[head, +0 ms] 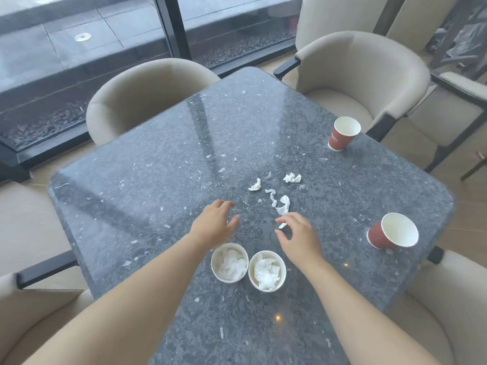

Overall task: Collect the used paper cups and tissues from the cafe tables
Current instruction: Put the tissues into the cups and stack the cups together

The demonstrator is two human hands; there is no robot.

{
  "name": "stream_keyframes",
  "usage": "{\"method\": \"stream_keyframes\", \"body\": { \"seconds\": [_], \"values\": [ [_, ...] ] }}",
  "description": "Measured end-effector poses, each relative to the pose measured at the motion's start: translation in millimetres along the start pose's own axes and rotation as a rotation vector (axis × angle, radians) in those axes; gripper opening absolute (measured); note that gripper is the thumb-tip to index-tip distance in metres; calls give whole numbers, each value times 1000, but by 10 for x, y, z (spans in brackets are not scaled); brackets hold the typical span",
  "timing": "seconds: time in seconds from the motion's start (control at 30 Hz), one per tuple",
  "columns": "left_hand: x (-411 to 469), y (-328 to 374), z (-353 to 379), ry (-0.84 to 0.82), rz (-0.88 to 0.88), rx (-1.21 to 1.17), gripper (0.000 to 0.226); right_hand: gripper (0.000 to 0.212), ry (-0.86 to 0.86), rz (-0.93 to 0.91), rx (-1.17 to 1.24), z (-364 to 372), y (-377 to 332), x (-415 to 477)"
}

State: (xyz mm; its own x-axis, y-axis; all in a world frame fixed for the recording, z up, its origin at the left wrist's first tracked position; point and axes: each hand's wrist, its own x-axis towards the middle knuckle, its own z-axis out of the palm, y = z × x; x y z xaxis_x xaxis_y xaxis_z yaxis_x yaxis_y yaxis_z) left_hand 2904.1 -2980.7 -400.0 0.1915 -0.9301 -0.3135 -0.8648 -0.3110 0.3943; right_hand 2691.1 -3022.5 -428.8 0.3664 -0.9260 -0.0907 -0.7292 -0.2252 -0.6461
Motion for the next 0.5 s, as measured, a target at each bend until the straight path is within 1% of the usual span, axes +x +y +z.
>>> {"method": "stream_keyframes", "body": {
  "seconds": [0.1, 0.17, 0.27, 0.43, 0.5],
  "values": [
    [231, -87, -4, -27, -13, 63, 45, 32, -96, 70, -163, 42, 118, 130],
    [366, -116, 22, -52, -8, 118, 47, 35, -137, 106, -215, 84, 168, 198],
    [540, -122, 118, -147, -21, 200, 56, 34, -144, 85, -192, 182, 207, 307],
    [692, -125, 378, -409, -171, 267, 94, 27, -57, 25, -84, 283, 242, 494],
    [702, -161, 452, -453, -179, 292, 99, 25, -7, 4, -4, 280, 267, 516]
  ]
}}
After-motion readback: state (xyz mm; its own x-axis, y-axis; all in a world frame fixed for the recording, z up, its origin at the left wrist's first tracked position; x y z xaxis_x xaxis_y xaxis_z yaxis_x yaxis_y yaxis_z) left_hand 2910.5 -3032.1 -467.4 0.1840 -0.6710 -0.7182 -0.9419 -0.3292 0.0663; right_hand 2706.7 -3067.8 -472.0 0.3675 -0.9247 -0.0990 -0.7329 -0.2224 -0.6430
